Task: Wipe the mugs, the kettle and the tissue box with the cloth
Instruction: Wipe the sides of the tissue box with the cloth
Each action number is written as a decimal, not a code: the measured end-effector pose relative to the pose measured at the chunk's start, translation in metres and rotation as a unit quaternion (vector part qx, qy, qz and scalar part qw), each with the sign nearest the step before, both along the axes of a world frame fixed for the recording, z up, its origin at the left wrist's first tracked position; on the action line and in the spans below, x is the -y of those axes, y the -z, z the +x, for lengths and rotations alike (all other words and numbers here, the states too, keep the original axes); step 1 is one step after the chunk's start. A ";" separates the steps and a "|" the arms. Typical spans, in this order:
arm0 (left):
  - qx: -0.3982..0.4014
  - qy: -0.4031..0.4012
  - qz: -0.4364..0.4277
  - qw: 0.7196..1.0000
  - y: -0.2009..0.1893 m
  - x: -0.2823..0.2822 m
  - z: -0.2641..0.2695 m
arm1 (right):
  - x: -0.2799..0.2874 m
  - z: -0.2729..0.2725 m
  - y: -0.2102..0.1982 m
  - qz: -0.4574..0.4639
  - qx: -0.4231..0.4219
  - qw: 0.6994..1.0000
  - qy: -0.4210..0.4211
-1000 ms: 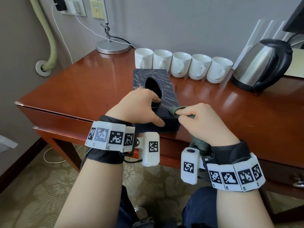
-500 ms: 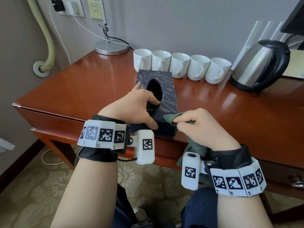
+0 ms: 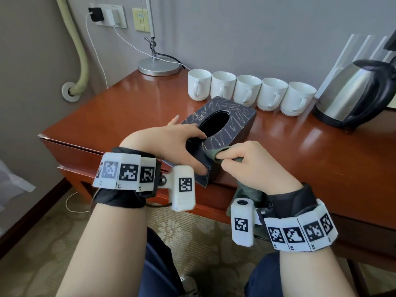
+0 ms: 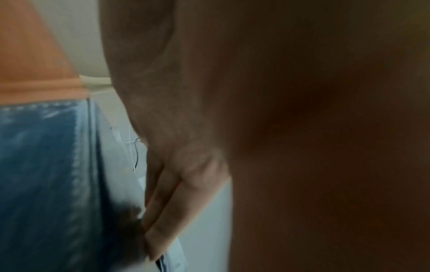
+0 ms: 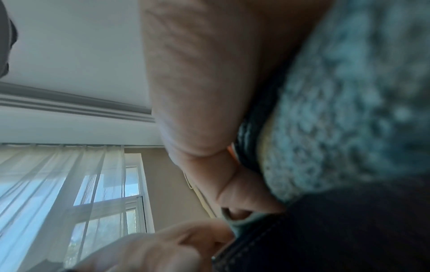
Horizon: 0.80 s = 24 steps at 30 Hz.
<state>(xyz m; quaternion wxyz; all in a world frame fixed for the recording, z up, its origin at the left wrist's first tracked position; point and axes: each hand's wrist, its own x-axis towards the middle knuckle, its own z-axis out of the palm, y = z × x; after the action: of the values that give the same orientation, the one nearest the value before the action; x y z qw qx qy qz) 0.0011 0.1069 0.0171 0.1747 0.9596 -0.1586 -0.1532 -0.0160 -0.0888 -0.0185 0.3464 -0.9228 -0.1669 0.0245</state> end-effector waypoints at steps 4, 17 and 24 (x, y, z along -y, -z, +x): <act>0.075 -0.007 -0.071 0.995 0.012 0.014 -0.011 | 0.005 0.005 0.001 -0.013 0.024 0.999 0.040; 0.042 -0.049 -0.084 0.994 0.009 0.015 -0.013 | 0.007 0.005 0.001 -0.025 0.035 0.997 0.062; 0.020 -0.051 -0.080 0.995 0.010 0.012 -0.008 | 0.003 -0.006 0.002 -0.021 0.031 0.999 0.022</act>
<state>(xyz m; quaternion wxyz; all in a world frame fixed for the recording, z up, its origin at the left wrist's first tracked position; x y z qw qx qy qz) -0.0069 0.0946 0.0069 0.2552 0.9522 -0.1248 -0.1120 -0.0216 -0.0922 -0.0204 0.3224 -0.9335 -0.1569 -0.0080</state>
